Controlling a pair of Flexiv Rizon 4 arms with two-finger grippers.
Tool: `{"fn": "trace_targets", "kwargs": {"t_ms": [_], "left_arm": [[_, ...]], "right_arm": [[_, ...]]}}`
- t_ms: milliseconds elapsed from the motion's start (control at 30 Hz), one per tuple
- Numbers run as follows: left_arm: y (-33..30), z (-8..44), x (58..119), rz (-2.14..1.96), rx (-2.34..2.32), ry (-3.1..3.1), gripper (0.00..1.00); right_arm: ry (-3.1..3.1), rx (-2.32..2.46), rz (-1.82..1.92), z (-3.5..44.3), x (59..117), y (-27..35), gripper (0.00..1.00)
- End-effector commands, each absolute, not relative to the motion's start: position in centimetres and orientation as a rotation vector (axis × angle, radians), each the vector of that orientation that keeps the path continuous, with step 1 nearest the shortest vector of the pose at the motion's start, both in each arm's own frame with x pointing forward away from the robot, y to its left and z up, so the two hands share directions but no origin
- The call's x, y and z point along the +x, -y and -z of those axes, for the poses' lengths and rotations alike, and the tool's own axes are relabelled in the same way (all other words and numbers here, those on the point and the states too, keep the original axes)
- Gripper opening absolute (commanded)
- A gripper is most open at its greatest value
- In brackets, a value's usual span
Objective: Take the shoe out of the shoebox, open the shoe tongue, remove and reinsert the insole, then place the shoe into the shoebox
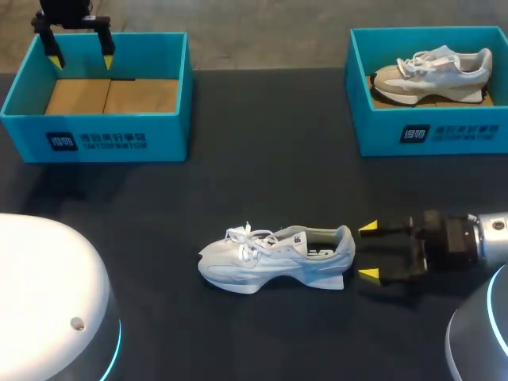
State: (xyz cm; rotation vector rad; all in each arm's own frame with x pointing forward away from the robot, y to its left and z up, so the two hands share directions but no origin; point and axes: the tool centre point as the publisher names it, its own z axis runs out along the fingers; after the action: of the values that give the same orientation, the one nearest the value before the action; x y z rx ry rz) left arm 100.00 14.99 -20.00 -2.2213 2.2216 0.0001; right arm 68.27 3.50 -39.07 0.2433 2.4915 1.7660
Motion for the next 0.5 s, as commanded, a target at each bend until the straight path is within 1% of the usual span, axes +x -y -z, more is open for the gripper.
{"fn": "trace_targets", "kwargs": {"t_ms": [33, 500], "left_arm": [[-15.0, 20.0, 100.0, 0.000, -2.221, -2.222, 1.00], [-15.0, 20.0, 100.0, 0.000, -2.221, -2.222, 1.00]], "right_arm": [[-2.502, 0.236, -1.778, 39.8, 68.9, -4.2, 1.00], [-2.527, 0.216, -1.768, 40.3, 68.5, -6.5, 1.00]]}}
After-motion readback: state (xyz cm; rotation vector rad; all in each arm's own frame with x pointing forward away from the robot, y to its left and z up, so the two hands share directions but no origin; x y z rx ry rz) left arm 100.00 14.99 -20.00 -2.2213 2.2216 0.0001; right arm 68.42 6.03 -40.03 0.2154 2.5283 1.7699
